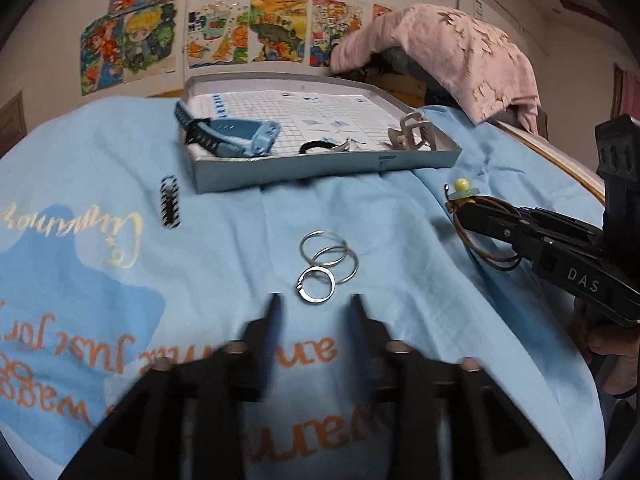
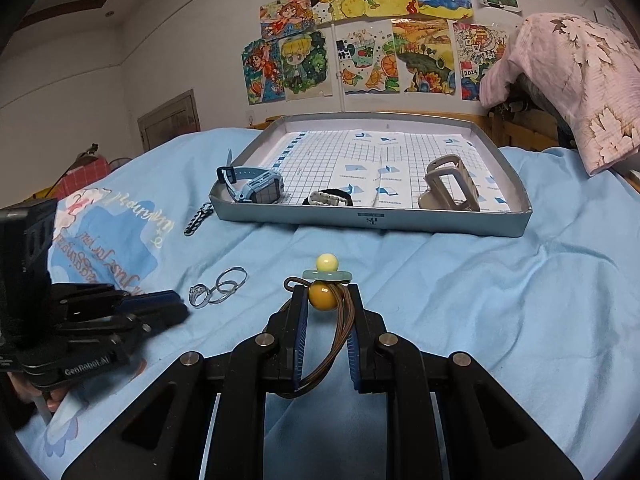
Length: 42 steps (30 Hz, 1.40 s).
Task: Organize jewelry
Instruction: 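Carry the bead cord into the tray with the right tool while the left tool carries the rings there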
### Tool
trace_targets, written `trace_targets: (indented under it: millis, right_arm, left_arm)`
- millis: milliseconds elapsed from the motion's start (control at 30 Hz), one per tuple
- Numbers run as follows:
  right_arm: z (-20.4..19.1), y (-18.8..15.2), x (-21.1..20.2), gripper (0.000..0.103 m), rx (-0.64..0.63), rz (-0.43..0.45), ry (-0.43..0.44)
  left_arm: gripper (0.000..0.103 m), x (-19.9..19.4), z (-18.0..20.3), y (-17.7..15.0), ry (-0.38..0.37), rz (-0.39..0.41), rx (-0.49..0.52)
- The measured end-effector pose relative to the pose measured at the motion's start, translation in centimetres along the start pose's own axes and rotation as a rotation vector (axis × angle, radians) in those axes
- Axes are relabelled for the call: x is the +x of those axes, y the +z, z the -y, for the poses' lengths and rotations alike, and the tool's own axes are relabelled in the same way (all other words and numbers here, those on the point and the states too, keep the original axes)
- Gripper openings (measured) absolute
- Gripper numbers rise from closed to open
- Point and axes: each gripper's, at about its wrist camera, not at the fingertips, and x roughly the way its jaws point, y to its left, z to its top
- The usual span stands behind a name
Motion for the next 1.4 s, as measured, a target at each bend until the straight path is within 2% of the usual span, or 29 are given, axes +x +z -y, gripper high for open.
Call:
trace_targets:
  millis: [33,100,167,233,367,500,800,967,1133,1267,1400]
  right_arm:
    - [0.0,0.0,0.0,0.016,0.000,-0.001,0.000]
    - [0.0,-0.1,0.2,0.016,0.003,-0.008,-0.001]
    - [0.1,-0.1,0.5,0.016,0.009,-0.019,-0.001]
    - [0.2,-0.2,0.7,0.016,0.016,-0.026,0.000]
    - [0.1,-0.4,0.7,0.016,0.017,-0.028,0.000]
    - [-0.1,-0.5,0.9,0.016,0.008,-0.034,-0.003]
    - [0.3,-0.2,1.0,0.016,0.016,-0.014,0.030]
    - [1.9,1.8,0.9,0.016,0.073,0.085,0.030]
    - [3.3,4.4,2.1,0.016,0.104,0.160,0.021]
    - [4.6,6.1,4.2,0.016,0.145,0.170,0.035]
    - [5.5,7.5,6.6,0.016,0.155,0.165,0.033]
  left_arm:
    - [0.057,0.0,0.2,0.2,0.009,0.006,0.017]
    - [0.059,0.0,0.5,0.5,0.032,0.019,0.043]
    - [0.058,0.6,0.4,0.7,0.041,-0.005,0.054]
    - [0.045,1.1,0.2,0.7,0.035,-0.020,0.051]
    - [0.037,1.6,0.0,0.7,0.031,-0.031,0.047]
    - [0.021,1.7,0.3,0.5,0.034,-0.035,0.066]
    - [0.020,0.6,0.3,1.6,0.038,-0.005,0.052]
    - [0.020,-0.7,0.7,5.2,0.050,0.065,0.015]
    - [0.020,0.3,0.5,9.8,0.060,0.115,-0.049]
    - [0.020,2.7,0.3,12.7,0.053,0.111,-0.091]
    - [0.020,5.8,0.3,14.3,0.065,0.061,-0.115]
